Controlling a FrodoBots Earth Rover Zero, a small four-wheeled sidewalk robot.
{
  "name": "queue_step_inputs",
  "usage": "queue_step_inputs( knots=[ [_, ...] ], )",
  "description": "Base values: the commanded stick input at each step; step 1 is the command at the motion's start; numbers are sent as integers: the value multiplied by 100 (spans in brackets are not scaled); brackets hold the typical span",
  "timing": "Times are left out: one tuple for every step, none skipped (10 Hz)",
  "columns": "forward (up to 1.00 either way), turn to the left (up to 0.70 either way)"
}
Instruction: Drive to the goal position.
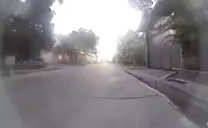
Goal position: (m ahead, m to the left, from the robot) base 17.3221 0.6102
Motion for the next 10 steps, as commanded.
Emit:
queue_step_inputs(
  knots=[
    [100,1],
    [100,-1],
    [100,-34],
    [100,-8],
    [100,1],
    [100,-23],
    [100,-2],
    [100,1],
    [100,1],
    [100,1]
  ],
)
